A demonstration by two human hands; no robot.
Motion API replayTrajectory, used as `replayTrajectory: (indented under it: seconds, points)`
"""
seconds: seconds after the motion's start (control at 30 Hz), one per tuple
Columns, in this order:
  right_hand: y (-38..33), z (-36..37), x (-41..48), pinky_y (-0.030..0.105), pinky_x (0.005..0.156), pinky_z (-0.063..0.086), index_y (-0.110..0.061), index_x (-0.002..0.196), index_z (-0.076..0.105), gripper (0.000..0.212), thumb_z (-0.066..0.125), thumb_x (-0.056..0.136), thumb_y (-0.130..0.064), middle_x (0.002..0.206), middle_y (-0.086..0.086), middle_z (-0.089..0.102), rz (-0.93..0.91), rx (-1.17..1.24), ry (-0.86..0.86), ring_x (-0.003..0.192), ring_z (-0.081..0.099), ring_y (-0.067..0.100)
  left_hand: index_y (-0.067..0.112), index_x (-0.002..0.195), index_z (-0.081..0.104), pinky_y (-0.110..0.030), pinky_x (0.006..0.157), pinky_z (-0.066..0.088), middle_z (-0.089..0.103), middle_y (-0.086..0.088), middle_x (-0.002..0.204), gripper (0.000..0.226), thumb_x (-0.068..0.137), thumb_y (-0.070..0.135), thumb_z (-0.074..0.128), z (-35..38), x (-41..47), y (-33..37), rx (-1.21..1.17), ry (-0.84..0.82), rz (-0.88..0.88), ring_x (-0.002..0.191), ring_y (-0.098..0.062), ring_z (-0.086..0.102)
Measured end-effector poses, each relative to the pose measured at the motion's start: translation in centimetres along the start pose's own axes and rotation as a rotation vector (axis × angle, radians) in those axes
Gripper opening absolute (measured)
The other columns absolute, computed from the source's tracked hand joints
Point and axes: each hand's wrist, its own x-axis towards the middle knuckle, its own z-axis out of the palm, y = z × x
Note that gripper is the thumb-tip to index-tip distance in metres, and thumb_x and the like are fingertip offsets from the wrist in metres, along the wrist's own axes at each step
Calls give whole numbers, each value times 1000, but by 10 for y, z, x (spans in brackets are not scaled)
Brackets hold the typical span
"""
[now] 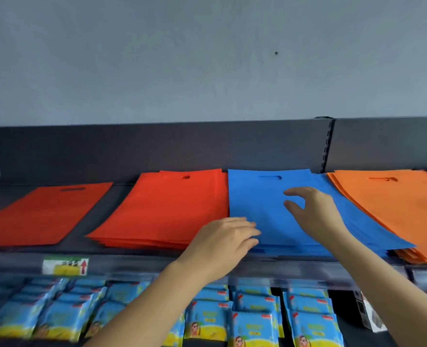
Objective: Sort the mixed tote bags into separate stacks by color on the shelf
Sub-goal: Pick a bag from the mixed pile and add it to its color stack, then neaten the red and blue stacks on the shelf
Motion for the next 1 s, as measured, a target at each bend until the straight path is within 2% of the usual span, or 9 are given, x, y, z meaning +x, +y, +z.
replayTrajectory:
  seconds: [0.07,0.13,0.27,0.33,0.57,0.63,0.83,0.9,1.0]
  points:
    - [-26,13,1,24,80,39,-17,120,62,28,57,92,-20,124,0,60,-43,34,-33,99,55,17,26,122,63,-21,106,32,56,12,131,35,96,38,42,-19,-21,-22,24,91,-54,127,-4,44]
    - [-55,31,1,25,87,42,-16,117,64,27,59,91,-20,117,0,65,-105,76,-73,105,58,16,27,114,67,-26,100,42,63,14,122,40,93,44,39,-40,-48,-53,72,202,-125,119,-4,52]
    - [-127,79,-4,32,94,46,-14,114,67,28,64,87,-21,112,2,69,-238,134,-137,106,62,19,29,112,68,-21,94,41,65,15,116,53,86,53,29,-86,-116,-123,147,265,-375,113,-5,56]
    - [-168,106,-10,31,94,45,-14,114,67,28,65,87,-21,112,2,69,-324,141,-174,106,62,18,27,111,69,-26,91,45,66,12,114,57,84,55,28,-108,-154,-162,192,254,-483,111,-10,58]
    - [-298,210,-25,27,97,43,-14,120,63,34,63,87,-20,123,1,64,-502,106,-413,114,58,17,17,112,69,-31,98,41,66,0,117,27,91,28,57,-174,-260,-275,287,243,-647,114,-20,58]
    - [-326,237,-26,29,99,42,-14,124,60,38,63,88,-25,127,4,61,-483,64,-471,119,54,21,18,116,67,-32,101,38,63,1,122,27,91,23,60,-185,-276,-300,295,235,-651,119,-19,54]
    - [-362,303,-22,38,97,41,-9,127,49,69,58,81,-60,127,12,53,-201,-249,-591,123,44,32,23,134,52,-25,108,25,47,5,141,41,95,36,50,-194,-292,-359,224,74,-658,135,-10,35]
    - [-362,314,-22,40,101,38,-22,133,48,69,58,79,-63,133,4,48,-184,-315,-590,129,34,28,25,137,48,-24,110,22,40,6,146,45,95,40,49,-191,-290,-374,171,-43,-668,137,-9,30]
    - [-361,320,-19,37,99,39,-29,128,55,57,62,79,-59,131,-1,51,-149,-252,-499,128,34,23,27,134,51,-24,107,28,46,6,142,46,92,47,50,-188,-288,-391,85,-146,-704,132,-11,40]
